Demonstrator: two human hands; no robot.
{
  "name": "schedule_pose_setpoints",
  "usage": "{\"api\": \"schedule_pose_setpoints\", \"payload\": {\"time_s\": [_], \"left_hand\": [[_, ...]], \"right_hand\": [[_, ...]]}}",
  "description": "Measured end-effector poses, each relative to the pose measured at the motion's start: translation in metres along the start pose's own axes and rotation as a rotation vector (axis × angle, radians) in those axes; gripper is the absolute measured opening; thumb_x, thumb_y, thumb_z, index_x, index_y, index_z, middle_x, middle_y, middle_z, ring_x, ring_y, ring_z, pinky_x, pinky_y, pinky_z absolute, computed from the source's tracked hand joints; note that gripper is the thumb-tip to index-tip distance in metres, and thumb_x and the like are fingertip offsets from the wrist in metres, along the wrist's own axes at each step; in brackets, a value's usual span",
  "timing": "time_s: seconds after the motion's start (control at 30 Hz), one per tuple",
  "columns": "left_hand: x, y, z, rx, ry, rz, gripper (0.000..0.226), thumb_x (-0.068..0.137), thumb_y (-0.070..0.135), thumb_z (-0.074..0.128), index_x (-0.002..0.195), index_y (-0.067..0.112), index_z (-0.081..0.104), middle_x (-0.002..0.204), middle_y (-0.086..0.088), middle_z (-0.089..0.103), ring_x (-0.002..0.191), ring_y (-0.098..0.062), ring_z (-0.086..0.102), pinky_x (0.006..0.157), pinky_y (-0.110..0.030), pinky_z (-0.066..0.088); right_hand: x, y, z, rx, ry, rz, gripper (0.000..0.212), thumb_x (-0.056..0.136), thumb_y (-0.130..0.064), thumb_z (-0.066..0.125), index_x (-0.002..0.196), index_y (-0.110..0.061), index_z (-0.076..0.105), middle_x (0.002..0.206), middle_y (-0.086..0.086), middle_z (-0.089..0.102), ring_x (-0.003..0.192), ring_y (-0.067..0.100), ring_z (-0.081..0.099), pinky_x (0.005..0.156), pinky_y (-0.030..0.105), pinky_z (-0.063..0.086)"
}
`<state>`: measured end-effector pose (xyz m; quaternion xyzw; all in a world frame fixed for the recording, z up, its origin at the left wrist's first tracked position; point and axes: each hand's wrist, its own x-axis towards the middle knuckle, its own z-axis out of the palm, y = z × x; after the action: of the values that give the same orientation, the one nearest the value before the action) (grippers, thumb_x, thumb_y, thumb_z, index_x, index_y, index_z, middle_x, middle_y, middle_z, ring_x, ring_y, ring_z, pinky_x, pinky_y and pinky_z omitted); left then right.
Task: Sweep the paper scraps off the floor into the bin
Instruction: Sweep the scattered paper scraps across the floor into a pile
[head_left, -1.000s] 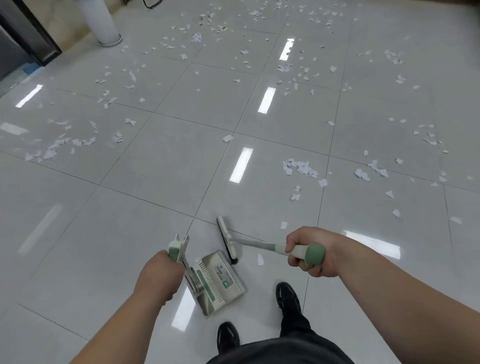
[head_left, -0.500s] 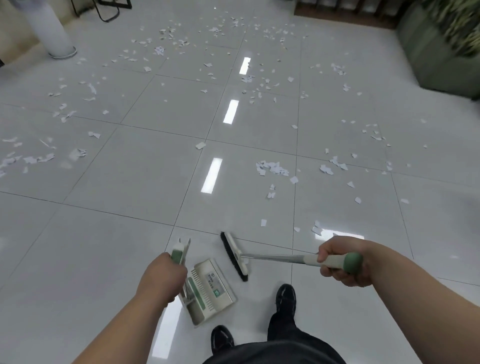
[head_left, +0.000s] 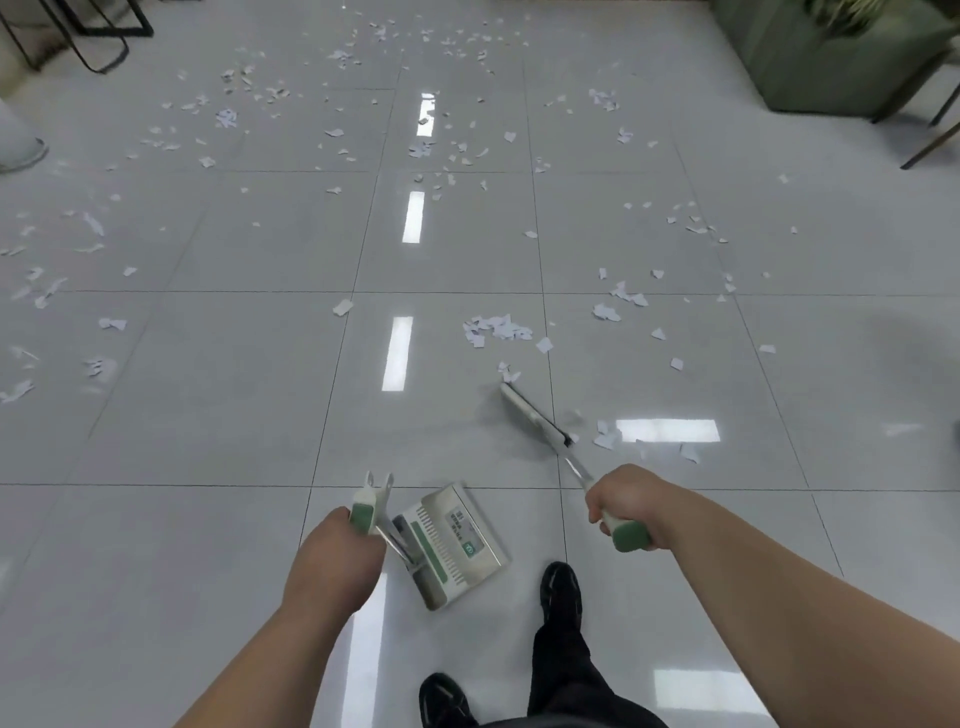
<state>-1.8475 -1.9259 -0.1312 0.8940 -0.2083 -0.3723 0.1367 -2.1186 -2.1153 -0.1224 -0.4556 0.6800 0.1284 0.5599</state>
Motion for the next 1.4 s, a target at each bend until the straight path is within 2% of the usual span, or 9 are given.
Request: {"api": "schedule_pose_setpoints", "payload": {"time_s": [0.17,0.33,0.6,0.77,0.87,1.0,1.17,1.27,1.4], "left_hand": [[0.004,0.061,0.022,0.025,-0.010,0.028,0.014,0.083,0.012,0.046,0.092,0.017,0.056,0.076,-0.008,0.062,0.060,-0.028,0.056,0.056,-0.029,0.041],[0.011,0.136,0.054,0.070,-0.027,0.096,0.011,0.086,0.012,0.045,0.090,0.011,0.056,0.076,-0.009,0.061,0.059,-0.028,0.055,0.053,-0.026,0.038],[0.016,0.230,0.102,0.211,-0.082,0.205,0.016,0.085,0.010,0.043,0.094,0.016,0.055,0.078,-0.010,0.061,0.056,-0.028,0.055,0.050,-0.025,0.040],[0.024,0.259,0.110,0.273,-0.038,0.264,0.019,0.084,0.010,0.044,0.097,0.018,0.054,0.076,-0.009,0.060,0.056,-0.027,0.052,0.053,-0.026,0.042],[0.033,0.269,0.108,0.270,-0.030,0.268,0.019,0.084,0.013,0.044,0.097,0.019,0.055,0.074,-0.006,0.058,0.056,-0.026,0.050,0.053,-0.027,0.040],[0.048,0.276,0.099,0.274,-0.030,0.259,0.017,0.082,0.013,0.044,0.094,0.019,0.055,0.072,-0.005,0.056,0.055,-0.025,0.049,0.054,-0.027,0.041],[0.081,0.273,0.077,0.241,-0.040,0.238,0.017,0.083,0.014,0.046,0.095,0.019,0.056,0.072,-0.006,0.057,0.056,-0.026,0.051,0.054,-0.027,0.041],[0.107,0.269,0.058,0.229,-0.048,0.211,0.016,0.084,0.013,0.046,0.094,0.018,0.057,0.071,-0.006,0.057,0.056,-0.026,0.051,0.054,-0.027,0.041],[0.144,0.257,0.021,0.177,-0.054,0.160,0.013,0.085,0.012,0.046,0.093,0.014,0.056,0.072,-0.007,0.056,0.057,-0.026,0.050,0.054,-0.027,0.039]], "right_hand": [[0.016,0.016,-0.055,0.135,0.042,0.009,0.016,0.077,0.002,0.063,0.092,-0.002,0.065,0.076,0.016,0.064,0.064,0.028,0.060,0.055,0.025,0.043],[0.019,0.040,-0.124,0.274,0.120,0.014,0.018,0.073,0.002,0.063,0.091,-0.002,0.066,0.072,0.015,0.063,0.065,0.029,0.058,0.057,0.028,0.041],[0.033,0.095,-0.218,0.549,0.237,0.111,0.016,0.077,0.001,0.063,0.093,0.000,0.064,0.070,0.018,0.063,0.058,0.027,0.055,0.054,0.023,0.039],[0.048,0.126,-0.242,0.640,0.275,0.208,0.021,0.075,-0.002,0.061,0.095,-0.005,0.062,0.086,0.019,0.062,0.070,0.029,0.054,0.057,0.023,0.038],[0.055,0.125,-0.236,0.639,0.256,0.239,0.012,0.077,-0.001,0.060,0.088,-0.005,0.060,0.081,0.016,0.058,0.069,0.029,0.051,0.056,0.024,0.038],[0.061,0.099,-0.209,0.590,0.184,0.209,0.010,0.083,0.003,0.056,0.079,-0.006,0.057,0.072,0.011,0.049,0.060,0.024,0.043,0.054,0.025,0.033],[0.061,0.033,-0.173,0.643,0.125,0.166,0.015,0.084,0.001,0.053,0.074,-0.009,0.056,0.073,0.010,0.048,0.060,0.022,0.040,0.051,0.024,0.029],[0.062,-0.026,-0.151,0.781,0.041,0.213,0.008,0.082,-0.006,0.059,0.083,-0.013,0.058,0.074,0.010,0.052,0.051,0.019,0.041,0.044,0.017,0.030],[0.078,-0.105,-0.116,0.890,-0.080,0.192,0.015,0.080,-0.010,0.062,0.094,-0.016,0.059,0.085,0.010,0.059,0.043,0.018,0.045,0.039,0.016,0.033]]}}
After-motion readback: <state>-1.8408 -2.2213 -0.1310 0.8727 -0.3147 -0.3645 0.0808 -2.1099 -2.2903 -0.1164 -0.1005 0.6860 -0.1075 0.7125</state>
